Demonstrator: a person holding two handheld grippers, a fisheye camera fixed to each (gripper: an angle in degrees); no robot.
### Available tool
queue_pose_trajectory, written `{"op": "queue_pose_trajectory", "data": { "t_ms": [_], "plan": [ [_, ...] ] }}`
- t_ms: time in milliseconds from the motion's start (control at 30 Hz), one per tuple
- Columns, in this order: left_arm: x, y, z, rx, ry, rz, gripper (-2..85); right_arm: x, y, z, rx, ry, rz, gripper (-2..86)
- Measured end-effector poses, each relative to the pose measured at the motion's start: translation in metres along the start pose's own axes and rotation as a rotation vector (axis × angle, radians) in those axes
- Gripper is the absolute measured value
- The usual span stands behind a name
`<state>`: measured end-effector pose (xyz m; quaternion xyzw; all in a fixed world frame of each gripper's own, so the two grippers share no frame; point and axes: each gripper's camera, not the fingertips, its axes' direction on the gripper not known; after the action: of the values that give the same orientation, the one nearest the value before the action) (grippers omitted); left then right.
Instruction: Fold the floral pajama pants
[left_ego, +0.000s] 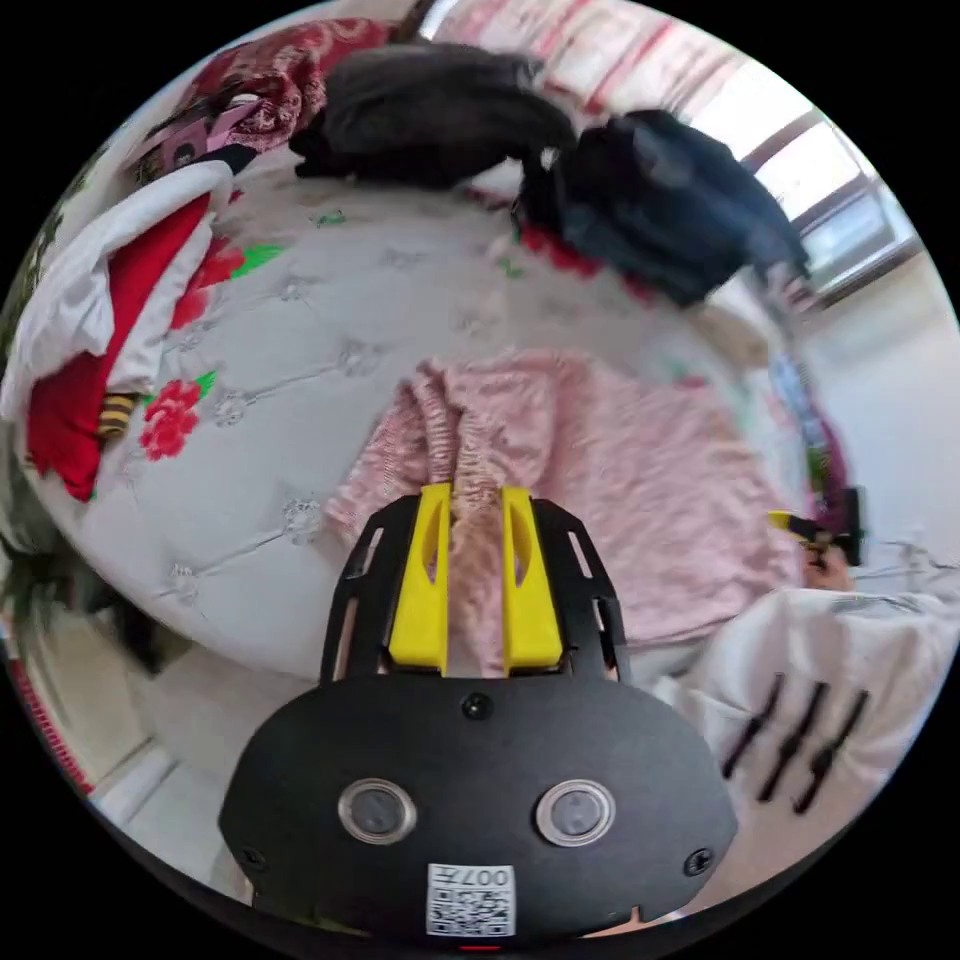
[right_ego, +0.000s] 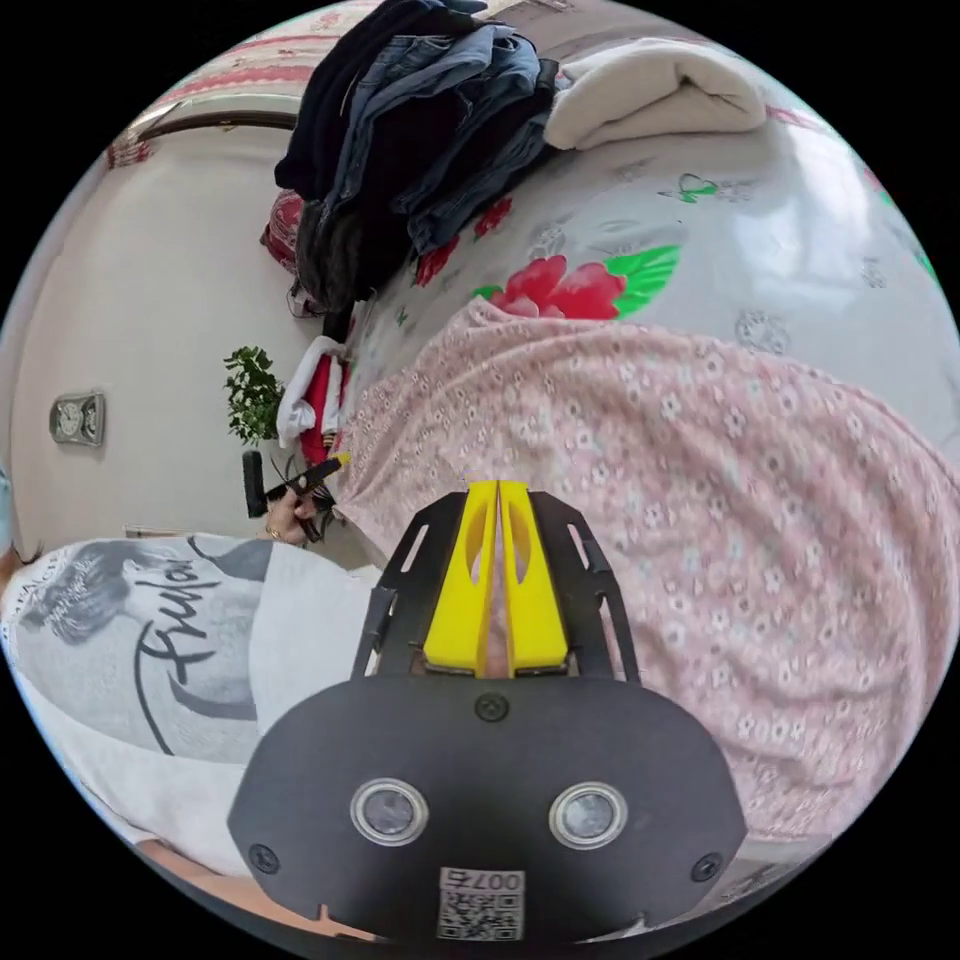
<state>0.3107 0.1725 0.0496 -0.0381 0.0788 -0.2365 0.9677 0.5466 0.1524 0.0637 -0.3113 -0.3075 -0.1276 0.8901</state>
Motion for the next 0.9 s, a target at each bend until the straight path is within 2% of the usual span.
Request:
{"op": "queue_pose_trajectory", "data": {
  "t_ms": [67, 100, 167, 367, 467, 567, 633, 733, 900],
  "plan": [
    [0.002, 0.002, 0.000, 0.054, -0.076, 0.070, 5.6, 0.003, 0.021, 0.001, -0.057, 0.079, 0.015, -0.3],
    [-0.008, 0.002, -0.001, 0.059, -0.083, 0.034, 5.4, 0.008, 0.035, 0.002, -0.099, 0.146, 0.031, -0.3],
    [-0.029, 0.003, -0.005, 0.053, -0.027, -0.069, 5.2, 0.014, 0.054, -0.003, -0.092, 0.137, 0.044, -0.3],
    [-0.062, 0.025, -0.027, 0.123, -0.006, -0.176, 6.6, 0.028, 0.102, -0.045, 0.101, 0.078, 0.173, -0.2],
    [-0.078, 0.044, -0.052, 0.192, 0.007, -0.224, 5.7, 0.035, 0.136, -0.089, 0.265, 0.064, 0.227, 0.1],
    [-0.100, 0.067, -0.070, 0.234, 0.054, -0.330, 5.1, 0.056, 0.187, -0.143, 0.485, 0.097, 0.376, 1.2],
    [-0.114, 0.085, -0.075, 0.272, 0.101, -0.432, 5.2, 0.080, 0.243, -0.181, 0.688, 0.153, 0.581, 2.4],
    [-0.138, 0.116, -0.071, 0.310, 0.215, -0.607, 5.6, 0.098, 0.300, -0.208, 0.875, 0.213, 0.754, 4.1],
    [-0.175, 0.157, -0.047, 0.270, 0.348, -0.840, 6.6, 0.128, 0.328, -0.210, 0.946, 0.206, 0.880, 6.7]
  ]
}}
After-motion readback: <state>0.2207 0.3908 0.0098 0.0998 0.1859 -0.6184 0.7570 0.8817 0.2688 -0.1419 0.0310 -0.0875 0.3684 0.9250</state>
